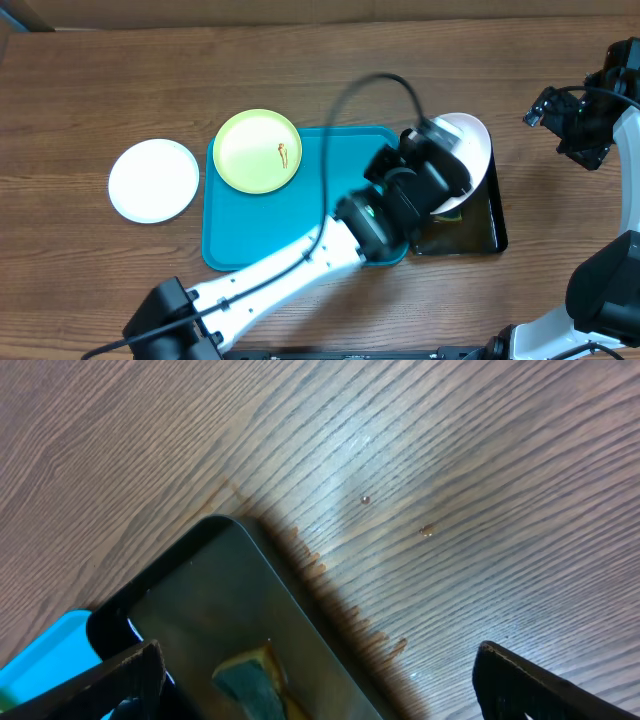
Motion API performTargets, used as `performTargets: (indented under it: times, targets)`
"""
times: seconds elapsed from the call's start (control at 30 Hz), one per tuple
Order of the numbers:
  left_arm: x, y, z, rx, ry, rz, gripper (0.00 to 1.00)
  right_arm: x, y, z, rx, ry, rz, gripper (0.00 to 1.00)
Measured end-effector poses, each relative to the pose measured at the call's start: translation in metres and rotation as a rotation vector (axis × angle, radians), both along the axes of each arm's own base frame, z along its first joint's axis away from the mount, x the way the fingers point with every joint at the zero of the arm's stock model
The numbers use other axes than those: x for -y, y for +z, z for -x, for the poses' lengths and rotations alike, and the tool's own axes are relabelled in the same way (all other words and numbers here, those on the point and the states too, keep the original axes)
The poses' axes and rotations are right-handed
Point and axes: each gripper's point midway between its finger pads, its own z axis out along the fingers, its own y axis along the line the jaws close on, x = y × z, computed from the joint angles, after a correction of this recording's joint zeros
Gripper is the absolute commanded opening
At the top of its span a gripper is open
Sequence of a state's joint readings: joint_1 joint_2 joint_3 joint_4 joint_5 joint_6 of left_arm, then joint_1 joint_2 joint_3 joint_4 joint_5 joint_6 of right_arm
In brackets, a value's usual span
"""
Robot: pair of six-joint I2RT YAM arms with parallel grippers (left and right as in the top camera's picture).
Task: Clean dirty plates on tray and stack at the side
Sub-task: 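Carry the pink-white plate left and stack it on the white plate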
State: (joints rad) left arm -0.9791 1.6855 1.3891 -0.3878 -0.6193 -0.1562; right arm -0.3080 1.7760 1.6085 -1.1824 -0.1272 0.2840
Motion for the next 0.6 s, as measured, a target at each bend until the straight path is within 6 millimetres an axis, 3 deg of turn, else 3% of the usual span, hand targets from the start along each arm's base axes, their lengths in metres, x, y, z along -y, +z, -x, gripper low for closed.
performTargets:
  times: [0.2, 0.33, 0.43, 0.6]
  targets:
    - [-0.032, -0.024, -0.037, -0.269, 0.030, 0.279, 0.04, 0.000, 0.000, 0.000, 0.000, 0.000, 0.000, 1.00]
    - [-0.074, -0.034, -0.061, -0.421, 0.095, 0.444, 0.04, 0.000, 0.000, 0.000, 0.000, 0.000, 0.000, 1.00]
    - [-0.123, -0.046, -0.072, -0.529, 0.210, 0.524, 0.04, 0.000, 0.000, 0.000, 0.000, 0.000, 0.000, 1.00]
    - [-0.244, -0.075, -0.071, -0.689, 0.526, 0.600, 0.04, 0.000, 0.000, 0.000, 0.001, 0.000, 0.000, 1.00]
